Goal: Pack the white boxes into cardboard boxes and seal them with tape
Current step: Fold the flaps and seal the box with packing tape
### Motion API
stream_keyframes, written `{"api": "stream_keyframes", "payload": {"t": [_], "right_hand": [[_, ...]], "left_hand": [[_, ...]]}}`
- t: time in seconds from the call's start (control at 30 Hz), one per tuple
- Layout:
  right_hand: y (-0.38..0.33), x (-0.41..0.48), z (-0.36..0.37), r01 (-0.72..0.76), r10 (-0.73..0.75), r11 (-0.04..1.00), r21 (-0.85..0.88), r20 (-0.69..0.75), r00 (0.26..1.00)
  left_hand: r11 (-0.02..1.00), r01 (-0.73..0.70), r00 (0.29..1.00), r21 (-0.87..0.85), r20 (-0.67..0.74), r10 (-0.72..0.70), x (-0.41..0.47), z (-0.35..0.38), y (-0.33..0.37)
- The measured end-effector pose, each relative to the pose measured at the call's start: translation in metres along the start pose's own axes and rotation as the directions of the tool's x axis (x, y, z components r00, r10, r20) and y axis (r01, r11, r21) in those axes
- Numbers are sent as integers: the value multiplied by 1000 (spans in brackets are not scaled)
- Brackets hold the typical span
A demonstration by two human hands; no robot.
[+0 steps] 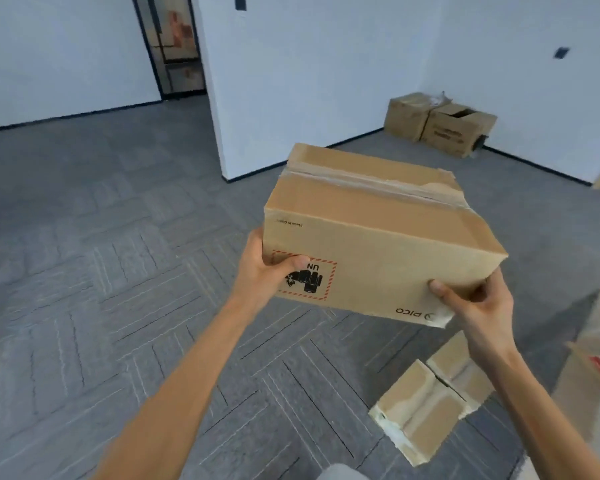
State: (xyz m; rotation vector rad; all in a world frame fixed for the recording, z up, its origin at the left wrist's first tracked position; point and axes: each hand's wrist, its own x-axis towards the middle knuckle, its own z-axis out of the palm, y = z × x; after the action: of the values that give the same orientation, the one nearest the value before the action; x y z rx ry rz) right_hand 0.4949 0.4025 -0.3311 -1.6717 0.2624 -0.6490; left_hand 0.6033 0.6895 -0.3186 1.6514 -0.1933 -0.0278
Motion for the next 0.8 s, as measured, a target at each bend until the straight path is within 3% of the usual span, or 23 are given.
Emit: {"api": "stream_keyframes", "payload": {"t": [0.17,0.43,0.67,0.8], "right_hand": [[31,50,-4,-11,9,1000,-7,-196,981],[75,141,-28,-53,44,998,-13,-408,912],[97,179,-54,-188,92,978,-92,-618,781],[121,195,-57,-295,119,951,-92,-770,626]], "left_hand": [[1000,23,974,17,225,-27,106,48,-14],[998,-31,898,50,441,5,252,154,-21],[1000,9,742,25,670,-24,338,261,-43],[1000,1,596,11,803,-10,387,336,-62]]}}
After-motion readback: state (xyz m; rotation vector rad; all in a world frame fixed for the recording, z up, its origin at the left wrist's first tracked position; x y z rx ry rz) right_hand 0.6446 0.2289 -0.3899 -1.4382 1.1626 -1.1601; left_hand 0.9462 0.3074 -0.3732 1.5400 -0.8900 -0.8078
